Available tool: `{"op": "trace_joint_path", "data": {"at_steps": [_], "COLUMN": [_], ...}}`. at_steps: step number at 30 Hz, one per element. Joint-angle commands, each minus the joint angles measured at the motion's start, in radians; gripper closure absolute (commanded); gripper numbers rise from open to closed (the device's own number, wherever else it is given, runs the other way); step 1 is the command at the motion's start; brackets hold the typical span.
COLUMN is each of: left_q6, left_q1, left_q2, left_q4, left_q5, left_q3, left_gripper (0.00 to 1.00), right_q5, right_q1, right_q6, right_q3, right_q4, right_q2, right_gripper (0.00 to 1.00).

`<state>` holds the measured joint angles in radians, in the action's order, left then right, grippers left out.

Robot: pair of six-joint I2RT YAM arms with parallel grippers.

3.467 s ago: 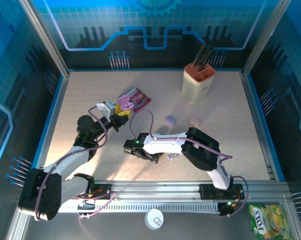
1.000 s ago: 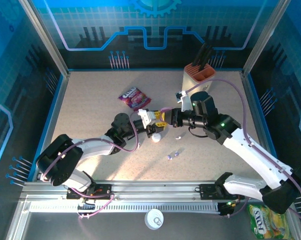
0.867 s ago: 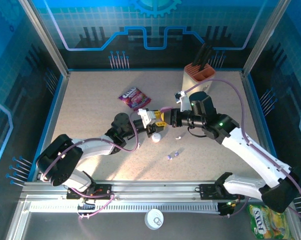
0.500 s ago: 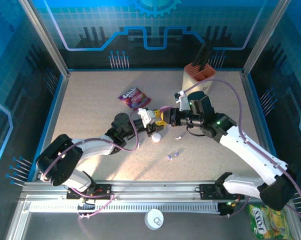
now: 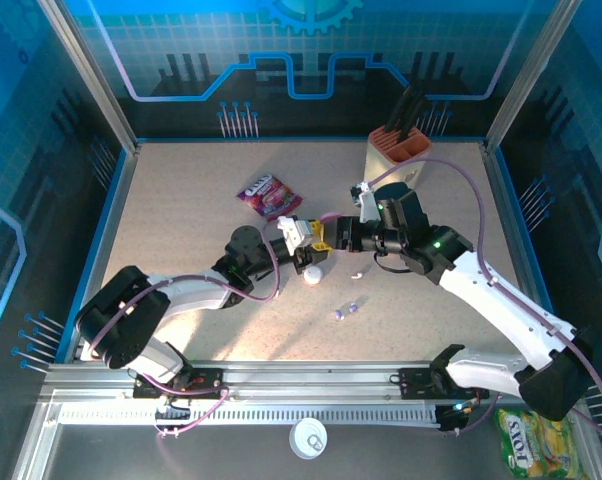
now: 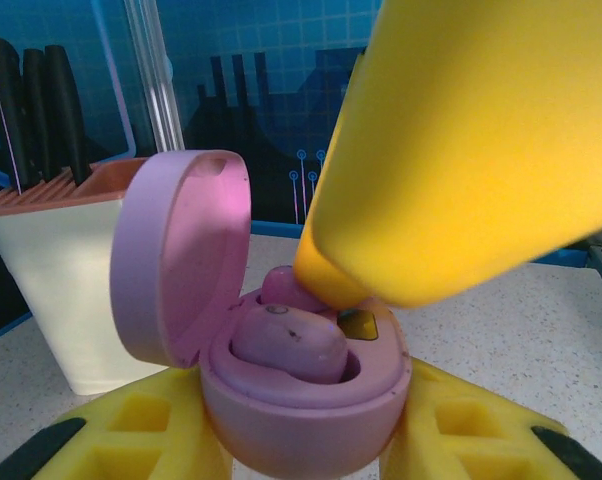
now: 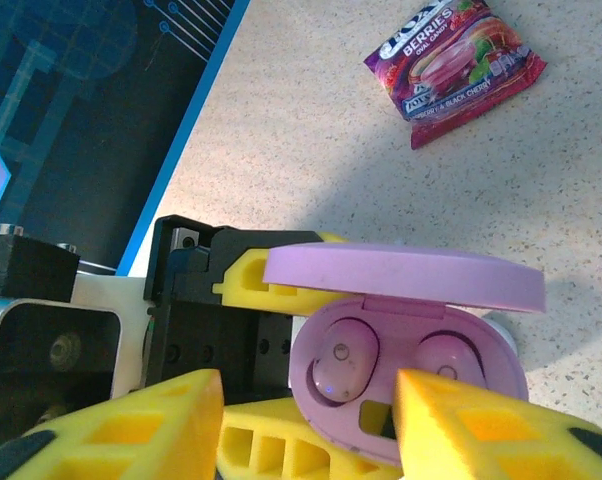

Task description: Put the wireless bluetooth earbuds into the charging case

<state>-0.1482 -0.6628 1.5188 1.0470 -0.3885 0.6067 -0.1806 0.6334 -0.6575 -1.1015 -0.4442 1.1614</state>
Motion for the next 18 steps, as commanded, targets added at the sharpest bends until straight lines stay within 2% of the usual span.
{"op": "trace_joint_path", "data": {"at_steps": [1, 9, 18], "left_q6": [0.028, -0.035, -0.047], "left_q1": [0.01, 0.016, 0.016], "left_q2": [0.004, -0.003, -0.025], "left_q4": [0.091, 0.068, 0.035], "left_q5": [-0.003, -0.012, -0.026], "left_q3": [0.009, -0.012, -0.018], "left_gripper": [0.65, 0.65, 0.66], "right_q5": [-0.038, -0.05, -0.022], "right_q1": [-0.012, -0.05, -0.077], "right_q6": [0.029, 0.12, 0.203], "right_q3": [-0.025, -0.106, -0.288], "right_q4": [-0.011, -0.073, -0.183], "right_q2": [-0.036, -0.04, 0.137], "right_gripper": [0.48, 0.5, 0.57]}}
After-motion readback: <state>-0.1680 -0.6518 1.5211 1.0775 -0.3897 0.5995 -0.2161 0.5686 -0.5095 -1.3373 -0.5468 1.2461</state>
